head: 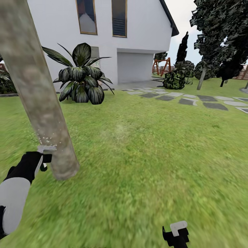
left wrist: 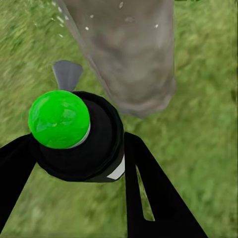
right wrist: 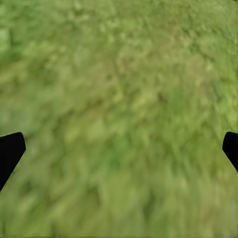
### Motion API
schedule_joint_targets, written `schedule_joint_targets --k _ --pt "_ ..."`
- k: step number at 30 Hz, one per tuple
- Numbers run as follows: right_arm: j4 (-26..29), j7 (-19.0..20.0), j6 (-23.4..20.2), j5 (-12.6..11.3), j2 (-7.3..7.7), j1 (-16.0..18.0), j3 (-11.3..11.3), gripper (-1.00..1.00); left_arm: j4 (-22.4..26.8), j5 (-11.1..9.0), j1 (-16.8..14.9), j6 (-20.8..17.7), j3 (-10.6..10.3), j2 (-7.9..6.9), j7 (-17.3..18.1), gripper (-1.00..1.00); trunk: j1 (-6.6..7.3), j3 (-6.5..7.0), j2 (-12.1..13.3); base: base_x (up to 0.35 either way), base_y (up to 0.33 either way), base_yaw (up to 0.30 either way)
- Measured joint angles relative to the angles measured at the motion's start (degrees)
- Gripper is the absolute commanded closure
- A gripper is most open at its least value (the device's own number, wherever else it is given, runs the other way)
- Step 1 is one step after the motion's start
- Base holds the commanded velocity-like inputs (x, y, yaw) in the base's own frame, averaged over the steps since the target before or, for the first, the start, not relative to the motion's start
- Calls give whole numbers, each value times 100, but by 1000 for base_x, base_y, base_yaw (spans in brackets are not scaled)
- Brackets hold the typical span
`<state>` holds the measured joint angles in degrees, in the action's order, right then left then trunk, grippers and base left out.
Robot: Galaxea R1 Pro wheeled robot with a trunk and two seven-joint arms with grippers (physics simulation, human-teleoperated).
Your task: In the garden, pick up the pesticide atomizer on the floor and spray pesticide onto both trees until each tree trunk is fully covered.
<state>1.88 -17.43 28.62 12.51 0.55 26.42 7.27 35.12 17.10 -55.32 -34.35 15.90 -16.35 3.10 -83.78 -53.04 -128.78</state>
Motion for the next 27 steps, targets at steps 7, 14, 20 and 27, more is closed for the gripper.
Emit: schedule_joint_targets --k 7,14,20,27 --pt "-6 0 2 0 4 0 1 -100 314 67 -36 -13 26 47 -1 100 1 0 0 36 -22 141" --pt "-8 -2 3 1 6 0 1 -100 348 80 -13 -6 32 67 -15 100 2 0 0 214 -176 1" --pt "-8 -3 2 2 6 0 2 -100 345 84 8 -2 34 67 -21 100 0 0 0 35 -264 0" --pt "-8 -3 2 2 6 0 1 -100 346 81 9 -6 34 45 -24 100 0 0 0 1 -272 24"
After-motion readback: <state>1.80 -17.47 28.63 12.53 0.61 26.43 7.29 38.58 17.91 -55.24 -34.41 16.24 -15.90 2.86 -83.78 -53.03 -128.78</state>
